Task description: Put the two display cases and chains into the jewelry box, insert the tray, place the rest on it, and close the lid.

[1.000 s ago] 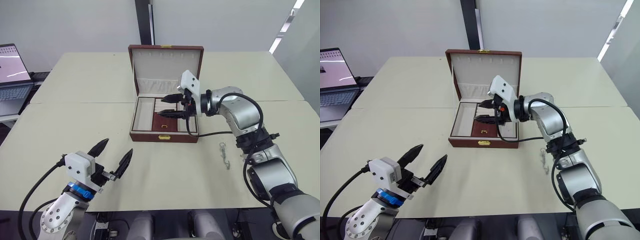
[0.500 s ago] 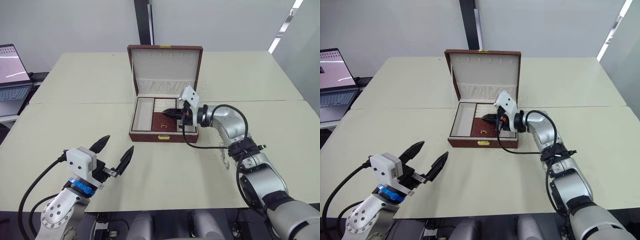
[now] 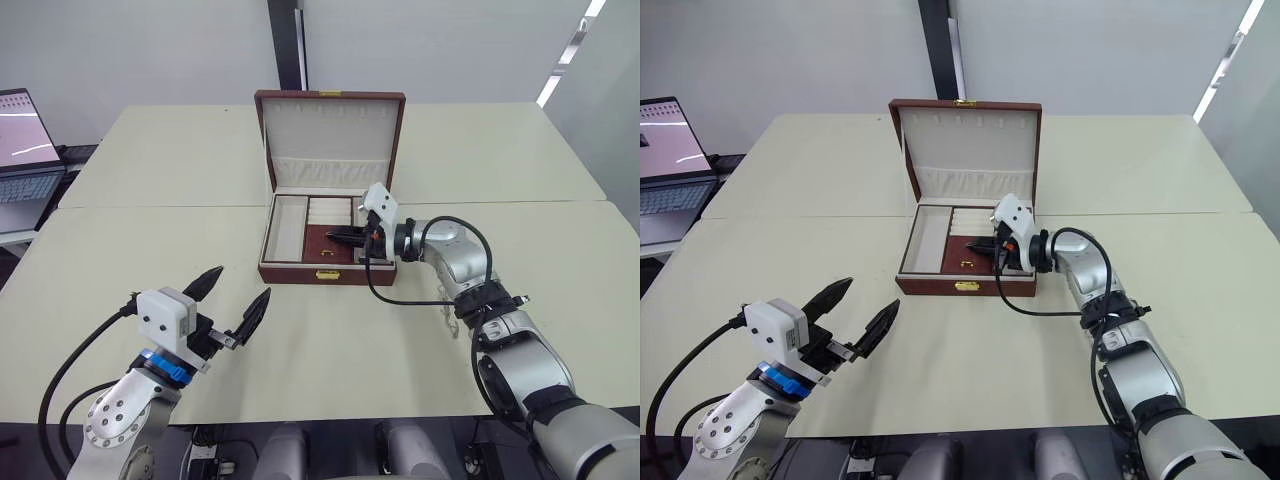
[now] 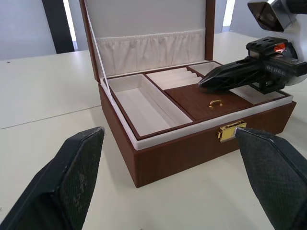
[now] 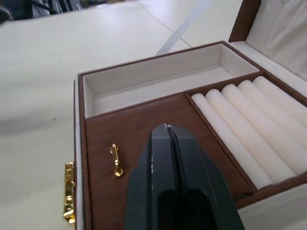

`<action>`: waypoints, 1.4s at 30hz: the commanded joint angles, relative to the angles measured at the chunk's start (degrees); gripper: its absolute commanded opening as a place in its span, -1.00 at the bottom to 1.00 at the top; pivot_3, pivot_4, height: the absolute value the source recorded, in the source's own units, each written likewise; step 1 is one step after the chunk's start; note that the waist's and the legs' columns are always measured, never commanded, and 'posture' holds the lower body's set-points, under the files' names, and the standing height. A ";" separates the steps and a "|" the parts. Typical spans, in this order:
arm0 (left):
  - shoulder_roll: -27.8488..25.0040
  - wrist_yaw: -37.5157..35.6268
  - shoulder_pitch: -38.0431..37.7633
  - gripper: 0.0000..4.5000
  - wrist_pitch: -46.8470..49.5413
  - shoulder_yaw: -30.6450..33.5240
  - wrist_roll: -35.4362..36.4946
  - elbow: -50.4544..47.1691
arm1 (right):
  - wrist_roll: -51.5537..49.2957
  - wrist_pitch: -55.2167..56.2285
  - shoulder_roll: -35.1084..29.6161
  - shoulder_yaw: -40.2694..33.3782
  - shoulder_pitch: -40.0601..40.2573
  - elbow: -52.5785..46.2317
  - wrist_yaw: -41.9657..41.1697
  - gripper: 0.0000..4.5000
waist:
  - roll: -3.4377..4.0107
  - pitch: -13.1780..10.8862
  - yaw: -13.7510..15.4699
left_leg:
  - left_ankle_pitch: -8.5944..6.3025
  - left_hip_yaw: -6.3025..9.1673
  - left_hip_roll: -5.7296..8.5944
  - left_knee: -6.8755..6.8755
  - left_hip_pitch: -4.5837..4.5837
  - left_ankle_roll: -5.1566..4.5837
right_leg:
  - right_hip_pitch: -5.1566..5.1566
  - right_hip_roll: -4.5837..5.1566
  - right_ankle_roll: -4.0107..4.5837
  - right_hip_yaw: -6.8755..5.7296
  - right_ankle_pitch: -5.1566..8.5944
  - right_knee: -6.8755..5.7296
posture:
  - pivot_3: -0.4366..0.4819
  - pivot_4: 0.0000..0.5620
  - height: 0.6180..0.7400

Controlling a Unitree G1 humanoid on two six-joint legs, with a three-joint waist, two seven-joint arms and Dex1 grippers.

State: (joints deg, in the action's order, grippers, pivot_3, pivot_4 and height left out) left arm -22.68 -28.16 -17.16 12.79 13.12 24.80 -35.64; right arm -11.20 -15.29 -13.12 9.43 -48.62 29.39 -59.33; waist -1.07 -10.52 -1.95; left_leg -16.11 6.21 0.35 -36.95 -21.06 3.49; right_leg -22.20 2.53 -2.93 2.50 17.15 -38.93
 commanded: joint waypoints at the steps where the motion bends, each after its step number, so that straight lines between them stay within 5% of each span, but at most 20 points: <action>1: -1.38 0.76 2.93 1.00 3.49 0.06 2.70 -2.44 | -5.52 -2.06 -3.62 -4.57 0.35 -8.44 -3.51 -0.82 | 0.02 -0.02 0.12 | 0.00 0.00 0.00 0.00 -0.01 0.00 | 0.00 0.00 0.00 0.00 0.00 0.00 | -0.05 -0.47 1.00; 8: -9.08 -2.38 9.74 1.00 12.45 4.96 9.95 0.59 | -10.40 -8.74 -15.84 -10.75 7.08 -16.48 -6.31 -0.13 | 0.01 -0.02 0.21 | 0.00 0.06 0.04 0.00 -0.04 0.00 | 0.03 0.03 0.00 -0.06 0.00 0.04 | -0.05 -0.47 1.00; 16: -18.97 -10.51 12.21 1.00 14.46 13.80 13.07 11.68 | -11.01 -8.41 -27.37 -18.83 18.57 -18.86 -4.92 0.97 | 0.01 -0.04 -0.54 | 0.00 -0.02 -0.04 0.02 0.01 -0.01 | 0.01 -0.08 0.00 0.00 0.01 0.00 | -0.05 -0.47 1.00; 28: -29.95 -25.38 13.64 1.00 4.70 18.06 5.77 38.17 | -10.73 -3.42 -34.51 -30.25 34.94 -16.08 -2.03 0.99 | 0.04 -0.06 -0.32 | 0.00 -0.09 -0.07 0.05 0.04 -0.01 | 0.02 -0.12 0.03 0.04 0.02 0.02 | -0.05 -0.47 1.00; 42: -27.78 -27.14 17.63 1.00 -4.30 16.44 0.71 50.51 | -9.73 4.36 -33.36 -30.46 38.36 -8.35 1.48 0.99 | 0.06 -0.06 -0.55 | -0.01 -0.12 -0.06 0.05 0.06 -0.01 | 0.03 -0.07 0.02 0.06 0.02 0.00 | -0.05 -0.47 1.00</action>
State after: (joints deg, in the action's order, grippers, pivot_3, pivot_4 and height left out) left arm -50.23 -55.55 0.32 9.73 29.03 25.79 14.93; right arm -20.29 -11.84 -46.13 -19.54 -10.07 21.67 -58.32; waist -1.01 -10.59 -2.50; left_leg -16.12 6.10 0.29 -36.89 -20.99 3.48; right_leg -22.17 2.46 -2.91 2.56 17.17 -38.93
